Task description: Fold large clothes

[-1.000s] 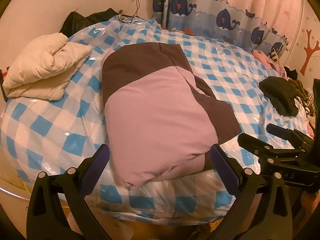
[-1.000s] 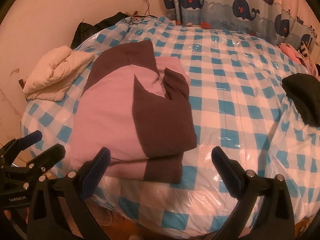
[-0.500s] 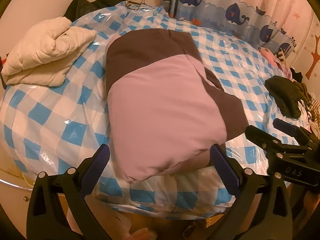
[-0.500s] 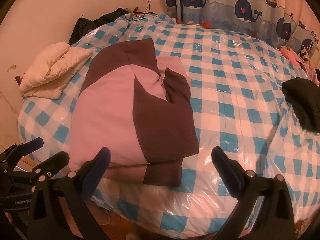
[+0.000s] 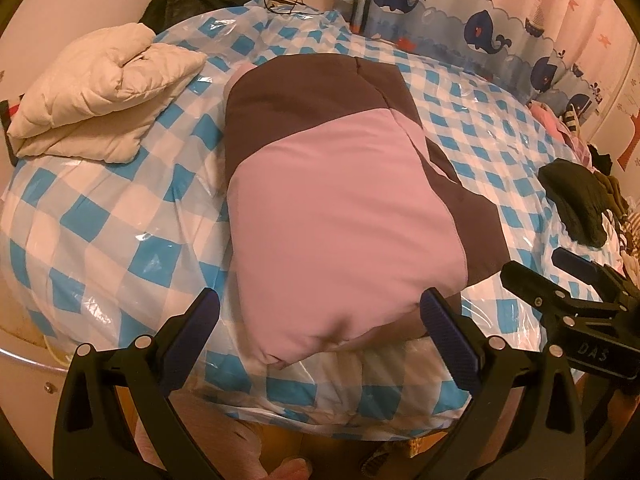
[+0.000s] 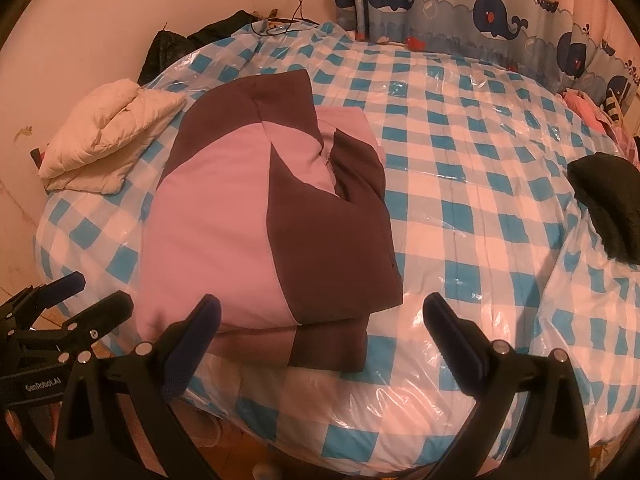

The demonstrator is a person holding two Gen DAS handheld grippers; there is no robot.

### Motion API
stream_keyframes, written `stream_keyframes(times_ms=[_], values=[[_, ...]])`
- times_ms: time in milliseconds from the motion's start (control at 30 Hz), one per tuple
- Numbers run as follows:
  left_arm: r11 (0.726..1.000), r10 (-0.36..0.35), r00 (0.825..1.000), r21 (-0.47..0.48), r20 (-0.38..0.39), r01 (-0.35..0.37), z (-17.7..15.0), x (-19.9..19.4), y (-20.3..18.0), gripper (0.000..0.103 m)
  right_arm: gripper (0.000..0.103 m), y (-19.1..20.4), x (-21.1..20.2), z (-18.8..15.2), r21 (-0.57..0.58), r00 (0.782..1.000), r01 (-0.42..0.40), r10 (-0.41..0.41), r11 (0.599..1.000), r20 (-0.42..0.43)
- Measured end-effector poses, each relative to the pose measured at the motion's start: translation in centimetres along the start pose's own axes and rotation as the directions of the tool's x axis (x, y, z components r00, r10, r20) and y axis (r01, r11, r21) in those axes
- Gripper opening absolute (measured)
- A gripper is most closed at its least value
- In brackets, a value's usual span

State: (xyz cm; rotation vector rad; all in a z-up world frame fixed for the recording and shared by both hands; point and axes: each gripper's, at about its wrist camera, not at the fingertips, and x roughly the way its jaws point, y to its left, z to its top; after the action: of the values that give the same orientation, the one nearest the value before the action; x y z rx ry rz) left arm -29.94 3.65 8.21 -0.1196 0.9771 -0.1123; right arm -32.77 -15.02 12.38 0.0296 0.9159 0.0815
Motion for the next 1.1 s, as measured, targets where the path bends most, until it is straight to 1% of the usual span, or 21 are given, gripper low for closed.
stream_keyframes(times_ms=[133,300,367,467,667,833,933,1100], values=[[1.000,0.010,1.000,-0.010,0.010,-0.010,0.1,-0.1,0.4,0.096,0.097,0.0,0.3,0.1,0.000,1.000,-0.009,0.009,1.000,-0.010],[0.999,0.042,0.999,-0.004,0.032,-0.042,0.2,-0.1,0.5,0.096,0.097,0.0,0.5,0.0,-0.001,1.000,-0.014,0.014,1.000,-0.016],[0.999,0.038,0.999,-0.015,0.036,-0.037,0.3,-0.1,0.7,0.096,0.097,0.1,0.6,0.0,-0.002,1.000,-0.016,0.016,1.000,-0.019],[0.999,0.024,1.000,-0.025,0.020,-0.024,0.4,0.2,1.0,0.096,0.097,0.1,0.8,0.0,-0.001,1.000,-0.020,0.020,1.000,-0.023],[1.000,0.022,1.000,-0.022,0.002,-0.022,0.3,0.5,0.9,0.096,0.097,0.1,1.0,-0.1,-0.001,0.999,-0.026,0.026,1.000,-0.030],[0.998,0.059,0.998,-0.004,0.007,-0.059,0.3,0.6,0.9,0.096,0.097,0.0,1.4,-0.4,0.001,0.999,-0.037,0.037,0.999,-0.039],[0.999,0.039,0.999,-0.022,0.000,-0.039,0.3,0.7,1.2,0.096,0.097,0.0,1.5,-0.5,0.002,0.998,-0.044,0.044,0.999,-0.044],[0.998,0.058,0.998,-0.007,0.005,-0.058,0.2,0.9,1.0,0.096,0.097,-0.1,1.6,-0.5,0.006,0.997,-0.051,0.051,0.999,-0.049]])
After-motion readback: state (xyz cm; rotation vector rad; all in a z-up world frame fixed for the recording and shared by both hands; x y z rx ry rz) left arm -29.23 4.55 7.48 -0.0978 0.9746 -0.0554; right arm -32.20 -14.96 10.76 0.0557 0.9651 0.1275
